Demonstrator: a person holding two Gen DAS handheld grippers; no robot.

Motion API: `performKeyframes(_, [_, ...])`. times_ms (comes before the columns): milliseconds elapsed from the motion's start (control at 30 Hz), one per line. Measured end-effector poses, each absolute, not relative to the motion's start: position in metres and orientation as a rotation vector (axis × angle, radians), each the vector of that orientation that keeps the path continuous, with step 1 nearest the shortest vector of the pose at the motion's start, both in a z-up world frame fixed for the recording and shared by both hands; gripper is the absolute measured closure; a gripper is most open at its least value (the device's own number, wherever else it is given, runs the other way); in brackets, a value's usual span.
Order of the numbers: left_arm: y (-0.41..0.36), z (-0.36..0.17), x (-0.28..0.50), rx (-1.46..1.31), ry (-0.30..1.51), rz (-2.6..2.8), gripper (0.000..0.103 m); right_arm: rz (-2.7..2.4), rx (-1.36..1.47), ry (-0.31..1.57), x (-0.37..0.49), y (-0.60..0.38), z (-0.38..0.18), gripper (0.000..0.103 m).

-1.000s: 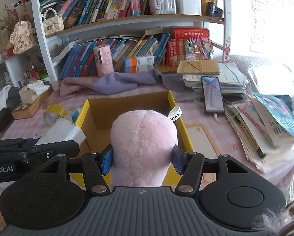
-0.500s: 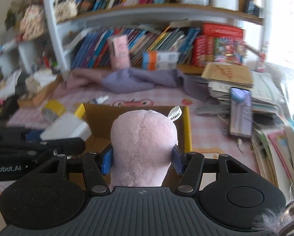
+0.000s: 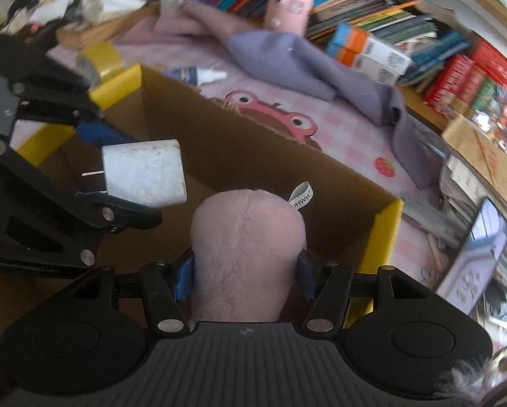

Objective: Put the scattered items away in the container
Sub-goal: 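Open the right tool over the box dropping the pig while the left tool releases the plug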

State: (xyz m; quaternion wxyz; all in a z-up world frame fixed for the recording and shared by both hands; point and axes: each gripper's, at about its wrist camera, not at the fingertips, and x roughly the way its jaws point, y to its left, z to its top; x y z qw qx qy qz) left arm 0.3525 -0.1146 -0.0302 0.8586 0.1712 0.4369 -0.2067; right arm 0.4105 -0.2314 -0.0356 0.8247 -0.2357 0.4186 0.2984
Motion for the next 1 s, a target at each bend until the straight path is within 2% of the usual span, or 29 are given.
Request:
performKeyframes(367, [-0.122, -0.047, 0.363, 0.416, 0.966, -0.418, 0.057, 0.642, -0.591, 0.875, 0.423, -0.227, -0.042, 0.043])
performKeyframes(533, [-0.119, -0.044, 0.362, 0.405, 0.939, -0.389, 0.055, 0.641, -0.566, 0.870, 0.424, -0.228, -0.040, 0.037])
performKeyframes(700, [-0.112, -0.029, 0.356, 0.348, 0.891, -0.368, 0.045, 0.630, -0.528, 0.838, 0.422, -0.235, -0.031, 0.028])
performKeyframes(867, [-0.109, -0.011, 0.343, 0.319, 0.824, -0.337, 0.035, 0.613, -0.462, 0.801, 0.417, -0.245, -0.014, 0.027])
performKeyframes(1000, [-0.107, 0.005, 0.329, 0.297, 0.769, -0.306, 0.030, 0.592, -0.411, 0.735, 0.405, -0.252, 0.002, 0.027])
